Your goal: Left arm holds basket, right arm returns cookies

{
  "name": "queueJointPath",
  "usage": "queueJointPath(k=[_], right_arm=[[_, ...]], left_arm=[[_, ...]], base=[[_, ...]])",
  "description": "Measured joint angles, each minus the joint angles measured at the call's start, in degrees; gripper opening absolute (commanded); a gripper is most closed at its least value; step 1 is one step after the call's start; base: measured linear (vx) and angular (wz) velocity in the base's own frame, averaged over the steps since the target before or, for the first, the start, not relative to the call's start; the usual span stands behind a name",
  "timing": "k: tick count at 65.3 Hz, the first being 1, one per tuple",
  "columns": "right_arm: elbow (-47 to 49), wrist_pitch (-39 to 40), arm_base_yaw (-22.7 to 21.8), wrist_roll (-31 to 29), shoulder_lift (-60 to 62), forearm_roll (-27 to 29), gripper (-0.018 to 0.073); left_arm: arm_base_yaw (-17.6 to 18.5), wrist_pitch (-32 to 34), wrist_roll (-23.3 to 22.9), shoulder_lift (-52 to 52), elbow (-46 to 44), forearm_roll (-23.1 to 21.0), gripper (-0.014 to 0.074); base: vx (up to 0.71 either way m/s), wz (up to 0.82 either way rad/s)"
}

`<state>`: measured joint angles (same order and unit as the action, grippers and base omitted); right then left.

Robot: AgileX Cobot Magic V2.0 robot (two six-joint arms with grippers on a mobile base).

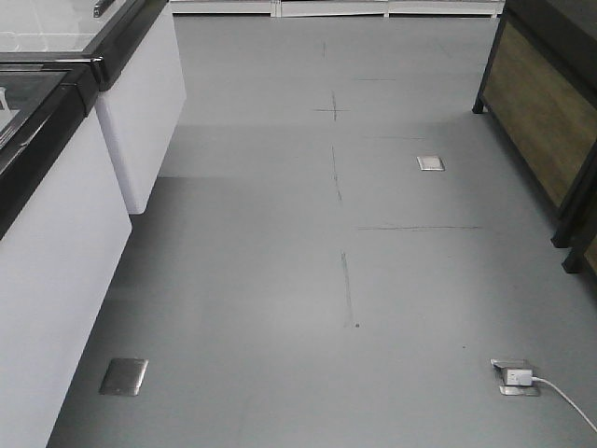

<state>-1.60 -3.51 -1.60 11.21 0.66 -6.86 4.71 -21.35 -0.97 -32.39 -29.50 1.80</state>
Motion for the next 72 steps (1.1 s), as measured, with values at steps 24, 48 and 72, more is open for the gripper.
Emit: queueJointPath(k=[24, 48, 72], right_arm=[[0.00, 0.00, 0.00, 0.00, 0.00, 0.00, -0.0011], [0.00, 0.00, 0.00, 0.00, 0.00, 0.00, -0.0011], [0.00, 0.00, 0.00, 0.00, 0.00, 0.00, -0.0011]], left_arm=[[0.00, -0.83, -1.72, 0.00, -0.12, -0.05, 0.0471], [-7.53, -7.68, -28.66, -16.39, -3.12, -1.80, 0.0447], [-21.13, -19.41, -20.42, -26.62, -26.67, -18.25, 0.0447]], base=[[0.00, 0.00], [0.00, 0.00], [0.00, 0.00]])
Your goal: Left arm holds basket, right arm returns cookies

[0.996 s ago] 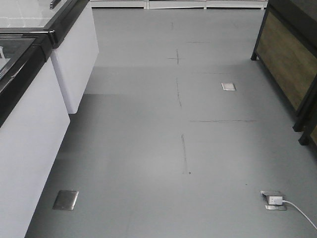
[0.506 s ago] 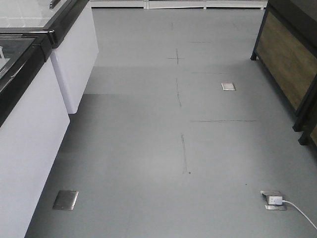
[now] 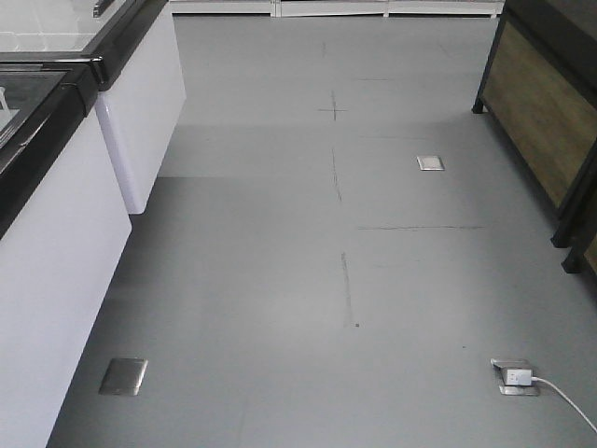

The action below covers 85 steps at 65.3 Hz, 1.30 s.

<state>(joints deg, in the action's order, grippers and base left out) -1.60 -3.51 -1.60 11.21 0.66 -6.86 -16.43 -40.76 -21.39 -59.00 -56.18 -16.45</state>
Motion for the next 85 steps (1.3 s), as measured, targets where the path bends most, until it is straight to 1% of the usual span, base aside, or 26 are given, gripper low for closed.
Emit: queueJointPath(k=[8, 11, 16, 19, 23, 29, 37, 43, 48, 54, 60, 65, 72, 77, 85], right_arm=[[0.00, 0.00, 0.00, 0.00, 0.00, 0.00, -0.0011], [0.00, 0.00, 0.00, 0.00, 0.00, 0.00, -0.0011], [0.00, 0.00, 0.00, 0.00, 0.00, 0.00, -0.0011], [0.00, 0.00, 0.00, 0.00, 0.00, 0.00, -0.0011], [0.00, 0.00, 0.00, 0.00, 0.00, 0.00, -0.0011], [0.00, 0.00, 0.00, 0.00, 0.00, 0.00, -0.0011], [0.00, 0.00, 0.00, 0.00, 0.00, 0.00, -0.0011], [0.00, 0.00, 0.00, 0.00, 0.00, 0.00, -0.0011], [0.00, 0.00, 0.00, 0.00, 0.00, 0.00, -0.0011], [0.00, 0.00, 0.00, 0.00, 0.00, 0.00, -0.0011], [0.00, 0.00, 0.00, 0.00, 0.00, 0.00, -0.0011], [0.00, 0.00, 0.00, 0.00, 0.00, 0.00, -0.0011], [0.00, 0.00, 0.00, 0.00, 0.00, 0.00, -0.0011], [0.00, 0.00, 0.00, 0.00, 0.00, 0.00, -0.0011], [0.00, 0.00, 0.00, 0.00, 0.00, 0.00, -0.0011]], left_arm=[[-8.25, -3.25, 1.45, -1.45, -7.90, -7.25, 0.0447], [-11.09, -4.61, 2.90, -2.42, -10.20, -9.80, 0.0447], [-15.89, -7.01, 7.01, -4.05, -14.08, -14.53, 0.0447], [-18.72, -8.31, 10.65, -5.22, -16.36, -17.39, 0.0447], [-22.26, -9.91, 13.24, -6.68, -18.79, -20.77, 0.0447], [-27.39, -11.74, 14.96, -8.71, -20.83, -24.48, 0.0448], [-34.12, -13.30, 16.46, -11.61, -21.03, -30.62, 0.0448], [-38.63, -14.07, 20.75, -14.11, -21.03, -36.84, 0.0448], [-41.46, -14.35, 24.35, -15.94, -21.03, -40.90, 0.0449], [-43.92, -14.41, 26.82, -18.24, -21.03, -45.83, 0.0475], [-45.10, -14.14, 27.83, -20.72, -21.03, -49.20, 0.0518], [-45.29, -13.52, 29.42, -22.81, -21.03, -52.05, 0.0547], [-45.29, -13.50, 32.28, -26.17, -21.03, -55.89, 0.0561], [-45.29, -13.39, 33.92, -28.70, -21.03, -59.63, 0.0561], [-45.29, -13.20, 37.93, -32.80, -21.03, -66.92, 0.0559]], base=[[0.00, 0.00], [0.00, 0.00], [0.00, 0.00], [0.00, 0.00], [0.00, 0.00], [0.00, 0.00], [0.00, 0.00], [0.00, 0.00], [0.00, 0.00], [0.00, 0.00], [0.00, 0.00], [0.00, 0.00], [0.00, 0.00], [0.00, 0.00], [0.00, 0.00]])
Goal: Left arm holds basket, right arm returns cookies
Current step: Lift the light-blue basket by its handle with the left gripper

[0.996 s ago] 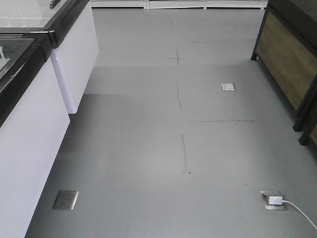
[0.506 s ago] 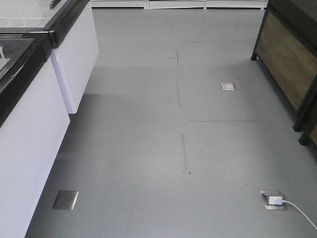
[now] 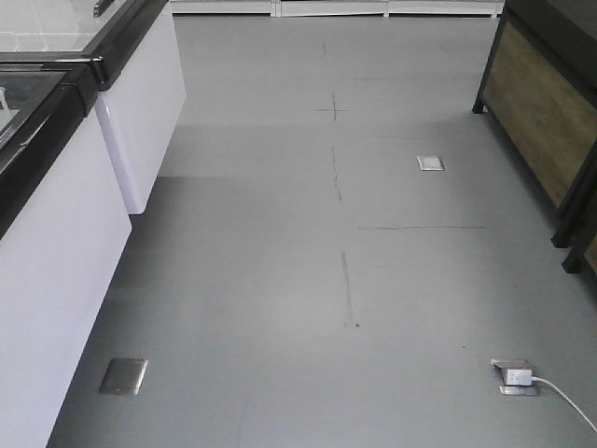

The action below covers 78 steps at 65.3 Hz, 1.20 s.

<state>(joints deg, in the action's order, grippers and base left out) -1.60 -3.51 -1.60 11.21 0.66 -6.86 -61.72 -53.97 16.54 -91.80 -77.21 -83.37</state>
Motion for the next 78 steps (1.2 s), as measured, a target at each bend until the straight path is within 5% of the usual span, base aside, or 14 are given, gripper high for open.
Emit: queueJointPath(k=[16, 49, 56, 69, 78], right_arm=[[0.00, 0.00, 0.00, 0.00, 0.00, 0.00, -0.0011], [0.00, 0.00, 0.00, 0.00, 0.00, 0.00, -0.0011], [0.00, 0.00, 0.00, 0.00, 0.00, 0.00, -0.0011], [0.00, 0.00, 0.00, 0.00, 0.00, 0.00, -0.0011], [0.00, 0.00, 0.00, 0.00, 0.00, 0.00, -0.0011]], left_arm=[[0.05, -0.43, 6.17, -7.09, -0.07, -11.31, 0.0559], [1.86, -0.52, 7.83, -13.10, -3.27, -12.79, 0.0531], [1.86, -0.47, 7.83, -13.10, -3.31, -12.79, 0.0422], [1.86, -1.20, 7.78, -13.05, -3.94, -15.04, 0.0008], [1.86, -1.64, 7.03, -12.55, -4.12, -16.12, -0.0007]], base=[[0.00, 0.00], [0.00, 0.00], [0.00, 0.00], [0.00, 0.00], [0.00, 0.00]])
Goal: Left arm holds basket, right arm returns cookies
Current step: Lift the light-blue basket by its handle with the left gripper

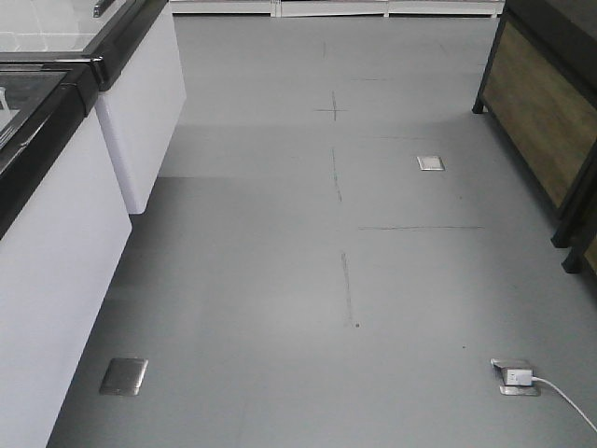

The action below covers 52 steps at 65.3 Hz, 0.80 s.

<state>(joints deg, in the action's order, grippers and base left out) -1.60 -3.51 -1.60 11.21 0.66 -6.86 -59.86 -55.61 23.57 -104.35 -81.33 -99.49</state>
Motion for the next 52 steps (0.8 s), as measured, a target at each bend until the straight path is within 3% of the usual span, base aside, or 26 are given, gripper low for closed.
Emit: queueJointPath(k=[19, 33, 45, 52], right_arm=[[0.00, 0.00, 0.00, 0.00, 0.00, 0.00, -0.0011], [0.00, 0.00, 0.00, 0.00, 0.00, 0.00, -0.0011], [0.00, 0.00, 0.00, 0.00, 0.00, 0.00, -0.0011], [0.00, 0.00, 0.00, 0.00, 0.00, 0.00, -0.0011]], left_arm=[[0.00, -0.21, -0.69, 0.17, -0.14, -0.05, -0.0006], [0.82, -0.15, -0.98, 1.15, -5.84, 4.86, -0.0006], [4.26, 1.27, -1.95, 4.36, -12.27, 5.99, -0.0006], [8.27, -0.39, -2.60, 7.30, -13.16, 5.72, -0.0006]], base=[[0.00, 0.00], [0.00, 0.00], [0.00, 0.00], [0.00, 0.00]])
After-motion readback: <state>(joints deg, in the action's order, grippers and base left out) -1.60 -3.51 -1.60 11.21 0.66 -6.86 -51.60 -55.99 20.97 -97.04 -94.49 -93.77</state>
